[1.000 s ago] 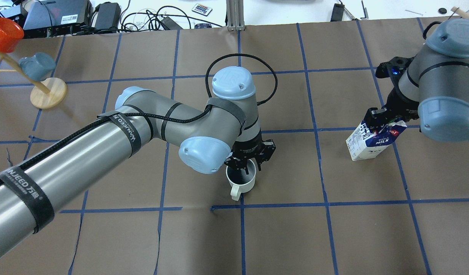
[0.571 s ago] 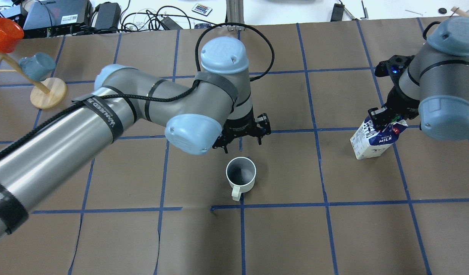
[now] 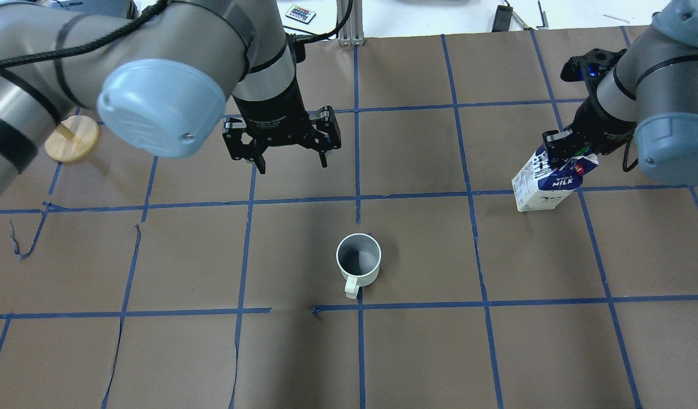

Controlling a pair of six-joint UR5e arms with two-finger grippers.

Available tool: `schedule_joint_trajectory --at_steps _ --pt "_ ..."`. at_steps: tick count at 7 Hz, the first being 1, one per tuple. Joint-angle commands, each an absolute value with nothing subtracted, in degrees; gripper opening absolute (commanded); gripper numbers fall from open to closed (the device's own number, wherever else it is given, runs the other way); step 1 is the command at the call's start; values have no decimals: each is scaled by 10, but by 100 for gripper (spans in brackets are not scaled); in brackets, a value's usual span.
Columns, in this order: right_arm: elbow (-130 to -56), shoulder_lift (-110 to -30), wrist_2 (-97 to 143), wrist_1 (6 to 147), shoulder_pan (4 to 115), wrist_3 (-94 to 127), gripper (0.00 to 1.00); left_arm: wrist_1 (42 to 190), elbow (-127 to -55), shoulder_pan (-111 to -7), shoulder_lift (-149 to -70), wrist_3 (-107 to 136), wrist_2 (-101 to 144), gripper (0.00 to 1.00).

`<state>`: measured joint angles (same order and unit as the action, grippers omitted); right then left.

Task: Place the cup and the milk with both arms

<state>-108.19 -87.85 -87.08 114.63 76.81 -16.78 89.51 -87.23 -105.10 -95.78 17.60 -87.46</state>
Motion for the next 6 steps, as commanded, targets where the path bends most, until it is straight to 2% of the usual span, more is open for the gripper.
schedule_joint_trajectory --at_steps 1,3,5,6 --pt "-1070 -878 -861 1150 889 -4 34 937 -877 -1005 -904 130 -877 100" --pt "-1072 -875 -867 1158 1017 106 34 934 -868 -928 -890 30 -875 100" --pt "-1094 -869 -867 1183 1062 141 34 931 -876 -917 -881 25 -877 100" --pt "-1129 -869 -867 1219 1067 158 34 930 -877 -916 -881 24 -877 100"
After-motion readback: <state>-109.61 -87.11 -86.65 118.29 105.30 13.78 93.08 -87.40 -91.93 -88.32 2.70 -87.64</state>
